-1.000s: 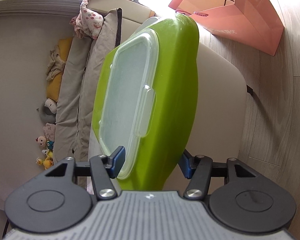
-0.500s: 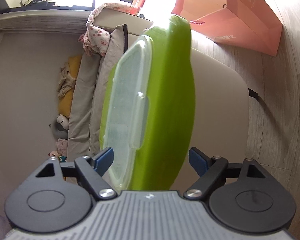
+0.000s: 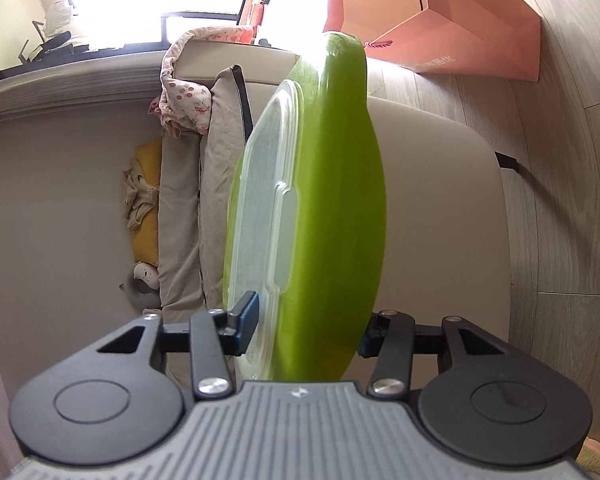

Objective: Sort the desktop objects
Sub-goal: 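Tilt the lid upright with the right tool while the left tool grasps its opposite edge, then carry the green lid over the clear box with both tools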

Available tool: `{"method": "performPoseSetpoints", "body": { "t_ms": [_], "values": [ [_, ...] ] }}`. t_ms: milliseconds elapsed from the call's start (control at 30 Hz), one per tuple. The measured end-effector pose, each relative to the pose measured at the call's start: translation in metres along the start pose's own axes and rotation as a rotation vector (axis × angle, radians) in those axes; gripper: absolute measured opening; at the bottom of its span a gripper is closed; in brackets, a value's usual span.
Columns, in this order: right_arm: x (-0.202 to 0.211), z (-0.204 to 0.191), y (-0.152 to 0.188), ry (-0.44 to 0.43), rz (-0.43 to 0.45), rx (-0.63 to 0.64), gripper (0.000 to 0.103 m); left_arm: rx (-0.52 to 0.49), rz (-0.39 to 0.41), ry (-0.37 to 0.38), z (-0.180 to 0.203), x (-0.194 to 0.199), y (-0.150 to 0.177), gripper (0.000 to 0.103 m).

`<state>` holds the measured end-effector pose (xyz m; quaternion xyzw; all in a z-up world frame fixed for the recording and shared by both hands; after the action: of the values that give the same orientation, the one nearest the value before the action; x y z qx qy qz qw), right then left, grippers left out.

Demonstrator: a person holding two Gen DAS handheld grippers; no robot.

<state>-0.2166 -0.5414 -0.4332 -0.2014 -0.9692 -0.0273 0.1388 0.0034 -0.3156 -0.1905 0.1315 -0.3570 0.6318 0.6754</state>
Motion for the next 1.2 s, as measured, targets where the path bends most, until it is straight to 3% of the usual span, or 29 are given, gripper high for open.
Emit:
{"method": "performPoseSetpoints", "body": {
  "t_ms": [267, 500, 667, 1033, 1133, 1167, 1200],
  "values": [
    [0.037, -0.021, -0.015, 0.032, -0.081, 0.023, 0.044, 0.073, 0.005, 0.027, -0.001, -0.057, -0.031, 0.103],
    [0.067, -0.026, -0.016, -0.033, -0.178, -0.030, 0.037, 0.096, 0.011, 0.085, 0.006, -0.090, -0.049, 0.103],
    [0.084, -0.028, -0.022, -0.065, -0.228, -0.056, 0.034, 0.193, -0.006, 0.150, 0.006, -0.119, -0.063, 0.103],
    [0.092, -0.004, -0.023, -0.102, -0.242, -0.077, 0.035, 0.287, -0.087, 0.130, -0.002, -0.158, -0.050, 0.101],
    [0.093, -0.003, -0.022, -0.106, -0.245, -0.072, 0.035, 0.315, -0.109, 0.126, -0.005, -0.166, -0.045, 0.094],
    [0.094, -0.002, -0.023, -0.107, -0.245, -0.069, 0.035, 0.324, -0.116, 0.125, -0.006, -0.169, -0.044, 0.079],
    [0.094, -0.002, -0.024, -0.109, -0.242, -0.068, 0.035, 0.333, -0.123, 0.124, -0.006, -0.172, -0.042, 0.071]
  ]
}}
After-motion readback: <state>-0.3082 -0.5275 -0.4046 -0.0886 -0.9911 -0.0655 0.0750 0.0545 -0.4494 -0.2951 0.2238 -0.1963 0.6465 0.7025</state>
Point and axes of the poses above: each gripper's, at about its wrist camera, not at the fingertips, and x roughly against the way its jaws point, z to its right, y to its underside, the point moved 7 cm from there along -x, roughly the way its jaws point, and after that the axes turned 13 degrees about z, right-handed, at the moved point
